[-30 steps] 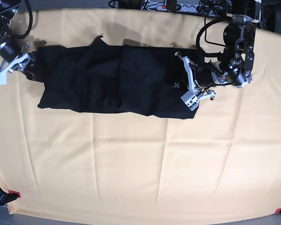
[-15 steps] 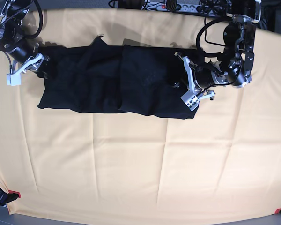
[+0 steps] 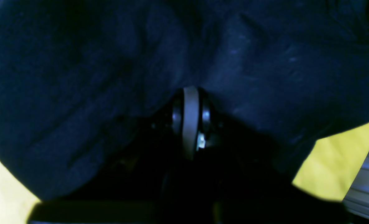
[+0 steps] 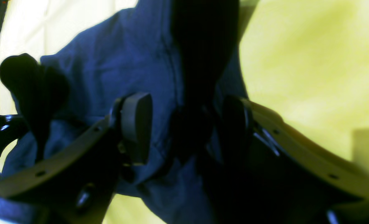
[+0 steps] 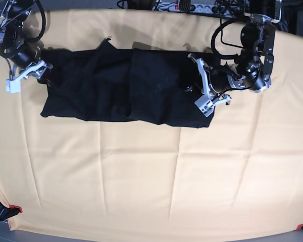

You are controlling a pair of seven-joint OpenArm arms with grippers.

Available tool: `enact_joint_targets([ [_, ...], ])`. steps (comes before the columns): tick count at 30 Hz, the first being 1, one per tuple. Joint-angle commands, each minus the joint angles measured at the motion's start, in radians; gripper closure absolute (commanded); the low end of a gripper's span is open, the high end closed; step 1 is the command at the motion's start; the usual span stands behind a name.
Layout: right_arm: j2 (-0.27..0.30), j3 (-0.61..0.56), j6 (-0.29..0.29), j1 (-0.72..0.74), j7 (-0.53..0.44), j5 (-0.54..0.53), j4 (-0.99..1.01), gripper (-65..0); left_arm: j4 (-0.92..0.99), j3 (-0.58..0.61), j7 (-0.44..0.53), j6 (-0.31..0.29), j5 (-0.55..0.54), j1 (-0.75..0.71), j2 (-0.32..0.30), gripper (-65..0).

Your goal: Fold the T-shirt properly

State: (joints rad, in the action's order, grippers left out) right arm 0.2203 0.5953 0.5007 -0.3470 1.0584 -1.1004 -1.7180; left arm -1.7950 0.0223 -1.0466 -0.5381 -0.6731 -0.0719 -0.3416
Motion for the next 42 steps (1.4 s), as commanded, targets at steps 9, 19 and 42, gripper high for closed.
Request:
enact_joint_targets([
  [9, -0.009, 0.005, 0.036, 0.045, 0.013, -0.099, 0.168, -37.9, -0.013, -0.004, 0.018, -0.003, -0.019, 0.014, -0.008, 0.0],
  [19, -0.009, -0.024, 0.129, 0.06, 0.124, -0.291, 0.202, -37.7, -0.013, -0.004, 0.019, -0.003, -0.02, 0.014, -0.008, 0.0],
  [42, 0.099, -0.037, 0.115, 0.14, 0.125, -0.056, 0.014, 0.0, -0.014, -0.187, 0.022, -0.004, -0.152, 0.041, -0.01, 0.0],
])
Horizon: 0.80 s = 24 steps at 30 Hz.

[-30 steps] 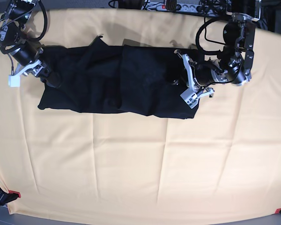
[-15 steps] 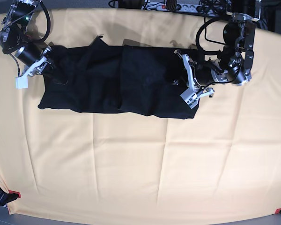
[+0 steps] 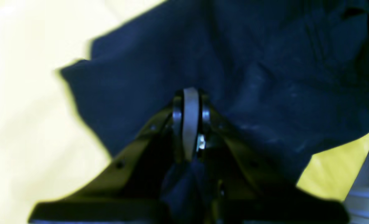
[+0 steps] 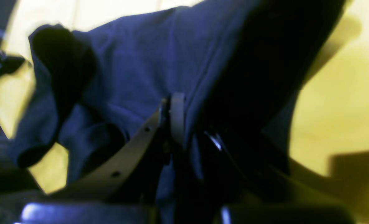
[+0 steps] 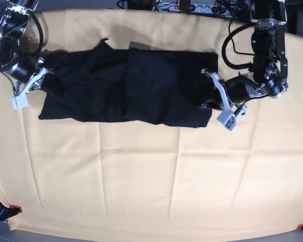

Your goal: Fold the T-shirt properly

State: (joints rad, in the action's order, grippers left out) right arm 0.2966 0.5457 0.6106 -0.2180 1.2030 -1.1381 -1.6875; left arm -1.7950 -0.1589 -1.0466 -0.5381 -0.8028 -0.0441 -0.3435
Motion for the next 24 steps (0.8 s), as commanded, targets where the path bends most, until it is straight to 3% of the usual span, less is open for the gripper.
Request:
enact_joint_targets([
  [1, 0.031, 0.018, -0.003, 0.011, -0.02, 0.01, -0.04, 0.0, -0.014, -0.024, 0.021, -0.003, -0.022, 0.013, -0.008, 0.0],
  [8, 0.086, 0.029, -0.054, 0.01, -0.032, 0.165, -0.149, 0.0, -0.014, -0.132, 0.018, -0.003, -0.023, 0.013, -0.009, 0.0],
  [13, 0.148, 0.029, -0.119, 0.011, -0.039, 0.257, -0.152, 0.0, -0.014, -0.143, 0.018, -0.003, -0.026, 0.006, -0.008, 0.0],
  [19, 0.158, 0.029, -0.143, 0.002, -0.031, 0.193, -0.215, 0.0, -0.014, -0.143, 0.018, -0.003, -0.026, 0.005, -0.008, 0.0],
  [24, 0.113, 0.029, -0.099, -0.035, -0.004, -0.003, -0.393, 0.0, -0.014, -0.143, 0.018, -0.003, -0.026, 0.005, -0.008, 0.0],
])
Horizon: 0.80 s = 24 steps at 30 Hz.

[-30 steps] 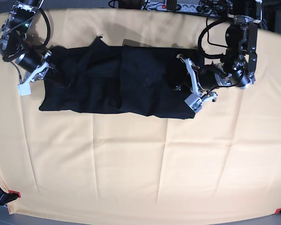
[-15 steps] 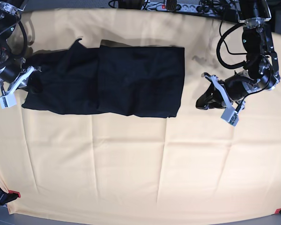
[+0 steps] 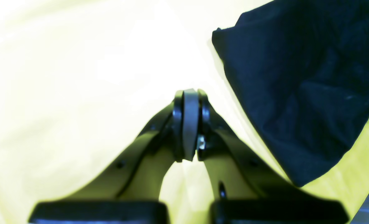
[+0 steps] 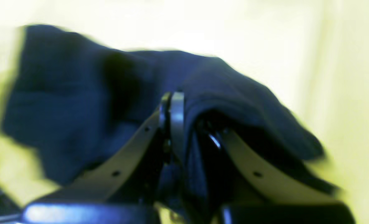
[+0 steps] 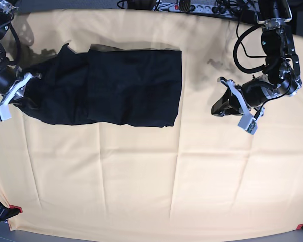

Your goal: Fold the T-shirt properly

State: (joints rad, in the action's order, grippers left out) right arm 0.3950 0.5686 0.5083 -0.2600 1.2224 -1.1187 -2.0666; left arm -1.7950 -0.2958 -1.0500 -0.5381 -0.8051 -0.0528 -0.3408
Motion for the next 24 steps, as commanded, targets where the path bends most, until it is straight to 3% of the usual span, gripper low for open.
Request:
enact_joint_targets([
  [1, -0.007, 0.005, 0.015, -0.004, -0.018, -0.056, -0.054, 0.0, -0.014, -0.006, 0.021, -0.003, -0.024, 0.014, -0.011, 0.0],
  [5, -0.106, -0.005, 0.061, -0.048, -0.013, -0.162, -0.204, 0.0, -0.014, -0.006, 0.022, -0.003, -0.024, 0.014, -0.011, 0.0],
  [11, -0.226, -0.166, 0.122, -0.056, -0.038, -0.148, -0.288, 0.0, -0.014, -0.006, 0.018, -0.003, -0.024, 0.014, -0.011, 0.0],
  [17, -0.29, -0.43, 0.124, -0.048, -0.215, 0.146, -0.288, 0.0, -0.014, -0.006, 0.018, -0.003, -0.024, 0.014, -0.011, 0.0],
  [24, -0.324, -0.653, 0.124, -0.006, -0.291, 0.384, -0.286, 0.0, -0.014, -0.006, 0.018, -0.002, -0.024, -0.001, -0.011, 0.0],
])
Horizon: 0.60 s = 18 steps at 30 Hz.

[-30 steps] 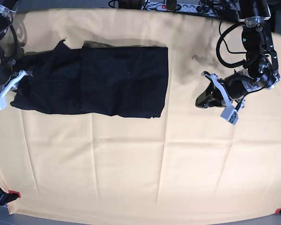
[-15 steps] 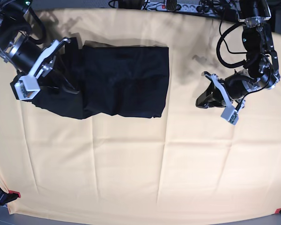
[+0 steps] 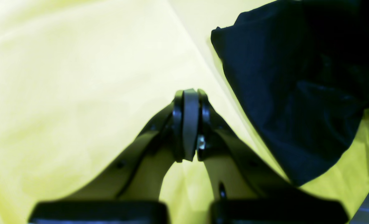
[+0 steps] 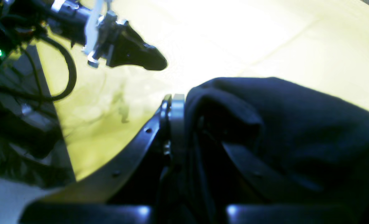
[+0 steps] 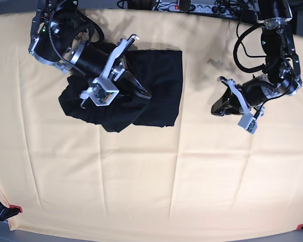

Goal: Fold the T-shirt properly
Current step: 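Lift the bundle end with the right gripper and fold it over the bundle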

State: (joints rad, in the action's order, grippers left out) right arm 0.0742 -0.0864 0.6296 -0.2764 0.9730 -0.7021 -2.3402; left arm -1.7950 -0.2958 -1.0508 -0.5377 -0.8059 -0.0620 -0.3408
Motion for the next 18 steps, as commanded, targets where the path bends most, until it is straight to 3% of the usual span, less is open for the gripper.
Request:
enact_joint_targets([
  [1, -0.011, -0.022, 0.0, 0.011, -0.057, 0.003, -0.013, 0.0, -0.014, -0.006, 0.019, -0.003, -0.023, 0.002, -0.011, 0.0],
  [5, -0.027, -0.079, -0.028, 0.011, -0.106, 0.082, 0.024, 0.0, -0.014, -0.006, 0.019, -0.003, -0.035, -0.031, -0.011, 0.0],
  [13, -0.031, -0.099, -0.012, 0.103, -0.126, 0.042, 0.252, 0.0, -0.014, -0.006, 0.019, -0.004, -0.042, -0.048, -0.011, 0.0],
  [18, -0.093, -0.113, 0.01, 0.13, -0.124, 0.023, 0.322, 0.0, -0.014, -0.006, 0.019, -0.003, -0.045, -0.048, -0.011, 0.0],
])
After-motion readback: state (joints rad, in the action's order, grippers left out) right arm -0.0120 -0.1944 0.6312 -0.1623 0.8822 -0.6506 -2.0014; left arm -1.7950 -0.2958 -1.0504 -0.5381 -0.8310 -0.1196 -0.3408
